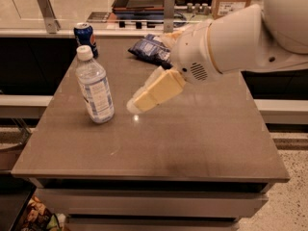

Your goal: Move blue plastic bottle near pepsi can

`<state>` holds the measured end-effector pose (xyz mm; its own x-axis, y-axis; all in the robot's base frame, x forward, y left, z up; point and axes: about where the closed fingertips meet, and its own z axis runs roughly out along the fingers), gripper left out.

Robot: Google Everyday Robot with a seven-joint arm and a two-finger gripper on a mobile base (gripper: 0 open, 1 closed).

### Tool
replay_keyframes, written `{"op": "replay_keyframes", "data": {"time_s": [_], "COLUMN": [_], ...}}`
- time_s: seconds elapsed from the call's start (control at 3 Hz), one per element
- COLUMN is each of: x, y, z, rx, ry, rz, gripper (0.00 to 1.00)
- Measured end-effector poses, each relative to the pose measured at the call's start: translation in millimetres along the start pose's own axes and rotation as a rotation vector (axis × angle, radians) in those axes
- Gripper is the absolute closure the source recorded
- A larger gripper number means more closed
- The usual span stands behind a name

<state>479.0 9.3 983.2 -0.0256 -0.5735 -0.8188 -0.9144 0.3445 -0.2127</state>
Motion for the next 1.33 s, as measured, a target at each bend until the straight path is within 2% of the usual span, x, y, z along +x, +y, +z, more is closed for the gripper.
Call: {"op": "replay_keyframes", "data": {"time_s": [0.67, 1.0, 1.33], "x": [-7, -2, 6], "y": [2, 3, 7], "z": [0, 30, 72], "rx": [0.003, -0.019, -0.057], "ry": [-0.015, -0.052, -0.117], "rz": [0.004, 0.026, 0.062], "gripper": [0.0, 0.0, 0.0]}}
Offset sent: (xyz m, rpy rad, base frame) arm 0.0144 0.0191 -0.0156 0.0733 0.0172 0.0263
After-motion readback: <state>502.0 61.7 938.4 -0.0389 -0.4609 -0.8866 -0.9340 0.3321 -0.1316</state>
